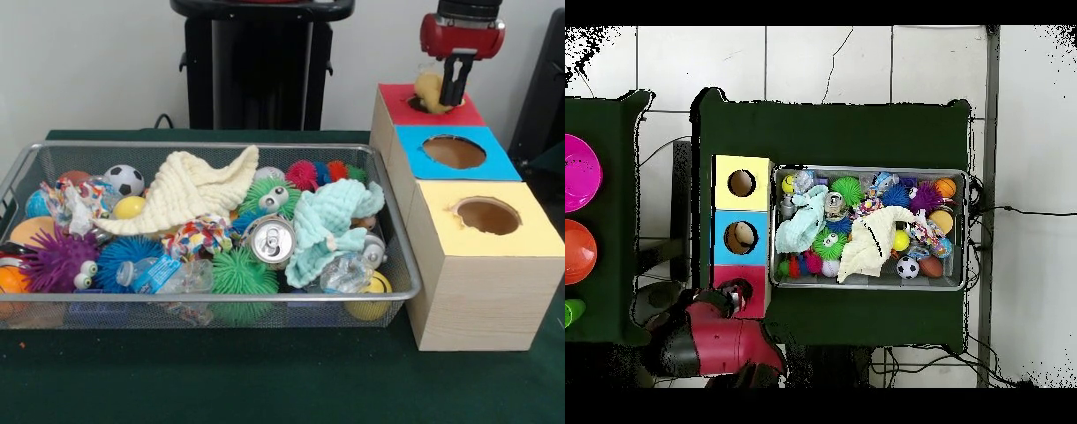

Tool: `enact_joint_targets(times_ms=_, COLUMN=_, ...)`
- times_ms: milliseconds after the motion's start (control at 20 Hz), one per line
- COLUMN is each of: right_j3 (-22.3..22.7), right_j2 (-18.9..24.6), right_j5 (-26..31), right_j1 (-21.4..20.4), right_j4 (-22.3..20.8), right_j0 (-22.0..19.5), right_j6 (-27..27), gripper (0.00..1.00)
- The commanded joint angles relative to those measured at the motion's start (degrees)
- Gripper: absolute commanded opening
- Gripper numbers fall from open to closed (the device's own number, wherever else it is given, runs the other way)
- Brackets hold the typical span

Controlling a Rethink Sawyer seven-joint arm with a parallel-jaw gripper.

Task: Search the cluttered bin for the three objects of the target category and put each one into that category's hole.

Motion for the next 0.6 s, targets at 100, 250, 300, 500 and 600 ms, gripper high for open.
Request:
enact_joint_targets(times_ms=100, right_j3=2.24, right_j2=-0.43, right_j5=4.50, right_j1=-1.02, right_j4=3.53, right_j0=-0.16, right_j6=14.85, gripper=0.00)
enact_joint_targets(times_ms=250, right_j3=2.60, right_j2=-0.11, right_j5=3.53, right_j1=-1.14, right_j4=3.10, right_j0=-0.86, right_j6=14.01, gripper=0.00)
enact_joint_targets(times_ms=300, right_j3=2.59, right_j2=0.05, right_j5=3.13, right_j1=-1.01, right_j4=2.96, right_j0=-1.09, right_j6=13.74, gripper=0.00)
enact_joint_targets(times_ms=500, right_j3=4.03, right_j2=1.52, right_j5=1.25, right_j1=-1.74, right_j4=1.97, right_j0=-3.83, right_j6=12.55, gripper=0.00)
enact_joint_targets(times_ms=600, right_j3=4.05, right_j2=1.52, right_j5=1.57, right_j1=-2.14, right_j4=1.76, right_j0=-4.11, right_j6=12.16, gripper=0.00)
